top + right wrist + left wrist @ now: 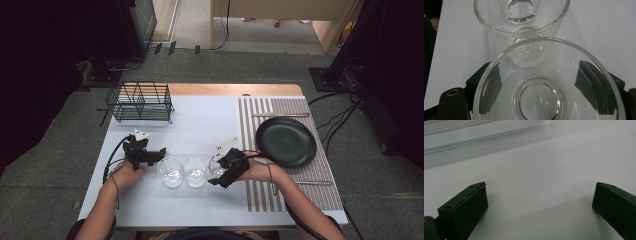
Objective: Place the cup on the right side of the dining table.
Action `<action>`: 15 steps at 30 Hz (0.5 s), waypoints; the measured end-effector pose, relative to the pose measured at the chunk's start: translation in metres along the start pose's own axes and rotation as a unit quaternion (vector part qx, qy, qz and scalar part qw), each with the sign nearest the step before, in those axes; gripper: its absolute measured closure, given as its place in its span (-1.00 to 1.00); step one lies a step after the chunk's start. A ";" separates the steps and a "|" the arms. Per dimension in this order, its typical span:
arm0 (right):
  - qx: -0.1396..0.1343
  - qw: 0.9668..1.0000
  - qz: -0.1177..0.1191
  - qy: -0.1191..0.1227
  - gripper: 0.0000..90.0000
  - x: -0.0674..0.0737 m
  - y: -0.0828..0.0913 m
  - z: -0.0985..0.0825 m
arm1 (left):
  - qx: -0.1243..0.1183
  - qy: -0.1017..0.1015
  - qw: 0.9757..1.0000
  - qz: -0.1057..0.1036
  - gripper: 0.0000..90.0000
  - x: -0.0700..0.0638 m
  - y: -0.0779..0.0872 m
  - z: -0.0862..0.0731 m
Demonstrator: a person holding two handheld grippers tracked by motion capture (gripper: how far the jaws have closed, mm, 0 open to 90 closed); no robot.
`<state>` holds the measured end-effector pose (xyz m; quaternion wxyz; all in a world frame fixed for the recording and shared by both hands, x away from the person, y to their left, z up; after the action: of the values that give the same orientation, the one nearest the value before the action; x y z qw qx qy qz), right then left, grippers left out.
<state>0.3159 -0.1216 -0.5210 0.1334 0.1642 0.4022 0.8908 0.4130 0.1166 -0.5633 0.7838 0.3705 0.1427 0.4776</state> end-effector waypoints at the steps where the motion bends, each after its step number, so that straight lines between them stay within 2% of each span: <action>1: -0.001 1.000 0.000 -0.002 -0.57 0.000 0.000 0.000 | 0.000 0.000 1.000 0.000 -1.00 0.000 0.000 0.000; 15: 0.002 1.000 0.001 -0.011 -0.57 -0.001 0.001 0.000 | 0.000 0.000 1.000 0.000 -1.00 0.000 0.000 0.000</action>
<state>0.3164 -0.1223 -0.5201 0.1361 0.1746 0.4019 0.8885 0.4130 0.1166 -0.5633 0.7838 0.3704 0.1427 0.4775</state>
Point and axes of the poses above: each handheld gripper's, and its own axes: y roughly backward along the jaws, z roughly out of its top, x roughly to its left, the point moved 9 cm from there along -y, roughly forward along the jaws, and after that the axes turned 11 degrees about -y, right-handed, at the moved point
